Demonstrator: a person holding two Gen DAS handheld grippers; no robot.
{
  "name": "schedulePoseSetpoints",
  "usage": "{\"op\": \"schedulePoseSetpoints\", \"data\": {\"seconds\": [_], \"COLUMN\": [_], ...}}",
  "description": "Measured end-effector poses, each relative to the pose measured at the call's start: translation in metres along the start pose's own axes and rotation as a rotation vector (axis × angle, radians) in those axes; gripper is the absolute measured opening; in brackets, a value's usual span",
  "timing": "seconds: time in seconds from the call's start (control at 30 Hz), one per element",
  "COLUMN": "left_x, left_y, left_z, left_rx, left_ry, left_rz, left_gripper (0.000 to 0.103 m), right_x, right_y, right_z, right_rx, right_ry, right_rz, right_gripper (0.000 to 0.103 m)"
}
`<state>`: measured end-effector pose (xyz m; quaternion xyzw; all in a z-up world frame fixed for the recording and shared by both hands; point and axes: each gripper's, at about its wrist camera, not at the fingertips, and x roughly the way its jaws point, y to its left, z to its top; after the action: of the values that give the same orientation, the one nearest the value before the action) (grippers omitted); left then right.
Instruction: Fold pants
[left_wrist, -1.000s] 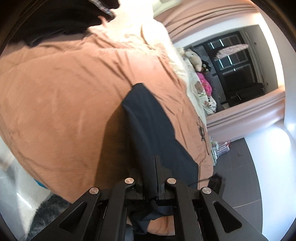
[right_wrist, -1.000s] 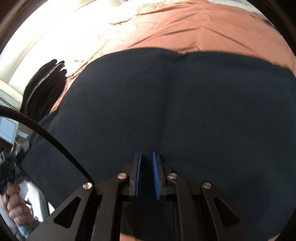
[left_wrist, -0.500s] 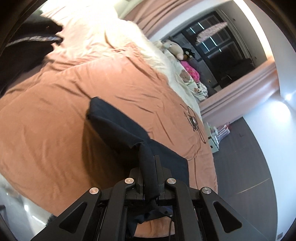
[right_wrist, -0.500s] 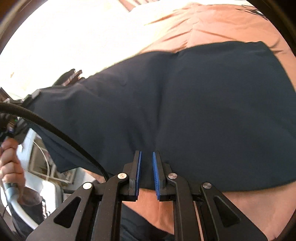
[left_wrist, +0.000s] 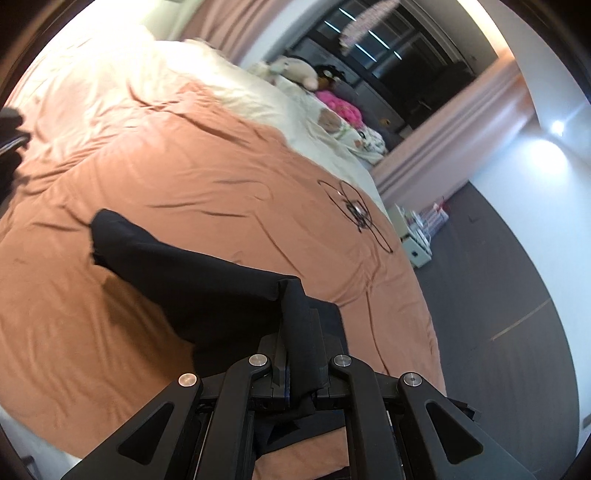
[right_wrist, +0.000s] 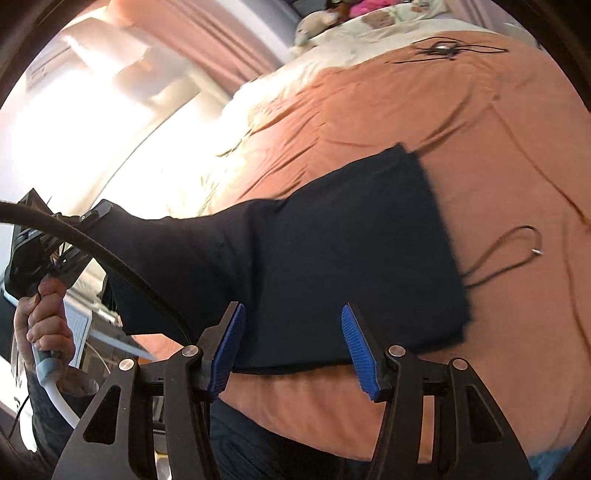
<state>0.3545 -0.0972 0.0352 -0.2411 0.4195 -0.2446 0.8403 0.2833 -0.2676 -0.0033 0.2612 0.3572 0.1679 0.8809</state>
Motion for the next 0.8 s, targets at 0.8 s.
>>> {"op": "schedulePoseSetpoints", "data": {"seconds": [0.8], "left_x": [0.162], "left_y": [-0.119], "left_z": [-0.088], "left_rx": [0.233], "left_ry": [0.346], "left_rz": [-0.042], "left_gripper": [0.006], "right_x": [-0.102], "right_y": [-0.059], "right_z": [-0.077], "right_rx": [0.206], "right_ry": [-0.110], "right_rz": [-0.085], "right_gripper": [0.053]}}
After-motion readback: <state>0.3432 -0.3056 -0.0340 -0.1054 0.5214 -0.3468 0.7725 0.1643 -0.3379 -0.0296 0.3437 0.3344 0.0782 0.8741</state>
